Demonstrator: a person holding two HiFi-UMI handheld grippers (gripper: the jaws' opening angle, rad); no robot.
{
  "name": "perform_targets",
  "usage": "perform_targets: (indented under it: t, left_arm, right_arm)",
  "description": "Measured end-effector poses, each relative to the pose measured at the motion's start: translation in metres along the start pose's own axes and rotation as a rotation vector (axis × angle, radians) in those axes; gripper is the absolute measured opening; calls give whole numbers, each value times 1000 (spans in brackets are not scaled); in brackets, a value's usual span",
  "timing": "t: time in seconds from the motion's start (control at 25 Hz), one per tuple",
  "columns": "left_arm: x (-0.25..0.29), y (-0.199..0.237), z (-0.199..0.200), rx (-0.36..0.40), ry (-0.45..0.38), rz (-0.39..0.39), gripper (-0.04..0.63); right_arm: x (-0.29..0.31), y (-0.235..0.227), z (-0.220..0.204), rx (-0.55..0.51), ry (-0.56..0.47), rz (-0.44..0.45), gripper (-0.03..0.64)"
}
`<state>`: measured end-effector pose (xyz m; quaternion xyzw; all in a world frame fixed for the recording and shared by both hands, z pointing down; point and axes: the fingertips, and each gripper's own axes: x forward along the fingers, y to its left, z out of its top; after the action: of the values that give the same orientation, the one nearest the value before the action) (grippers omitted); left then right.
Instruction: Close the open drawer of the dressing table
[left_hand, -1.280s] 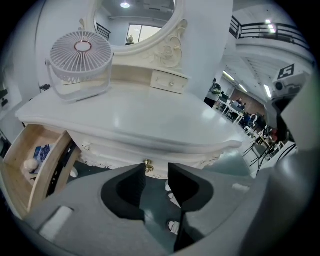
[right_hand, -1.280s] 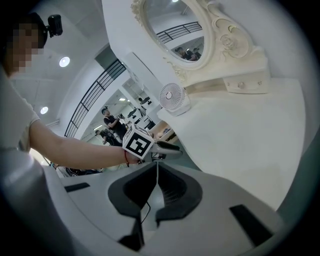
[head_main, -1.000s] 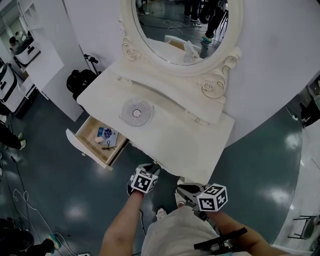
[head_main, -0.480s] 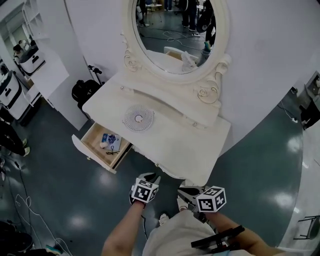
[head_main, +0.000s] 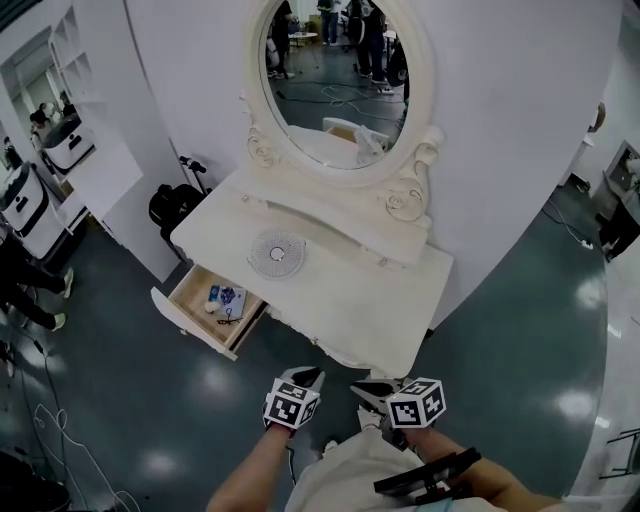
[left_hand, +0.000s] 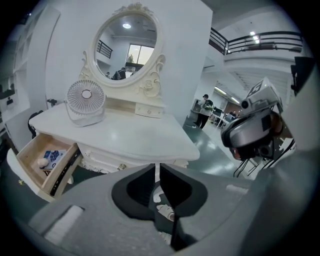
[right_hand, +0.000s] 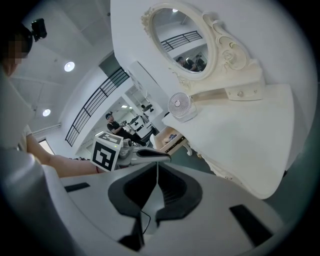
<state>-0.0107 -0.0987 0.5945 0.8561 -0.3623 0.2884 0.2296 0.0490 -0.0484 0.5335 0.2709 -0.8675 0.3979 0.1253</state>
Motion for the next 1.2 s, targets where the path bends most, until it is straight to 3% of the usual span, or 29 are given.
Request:
perform_targets:
  t: [0.4, 0.68, 1.2]
  left_arm:
    - [-29, -22, 4, -68, -75, -19, 14]
    - [-57, -30, 6, -178, -142, -21, 12]
    - [-92, -26, -10, -290, -128, 10, 13]
  right_arm:
    - [-1, 16, 0, -12, -18, 20, 18]
    - [1, 30, 2, -61, -18, 38, 18]
    - [6, 56, 7, -116, 1, 76, 18]
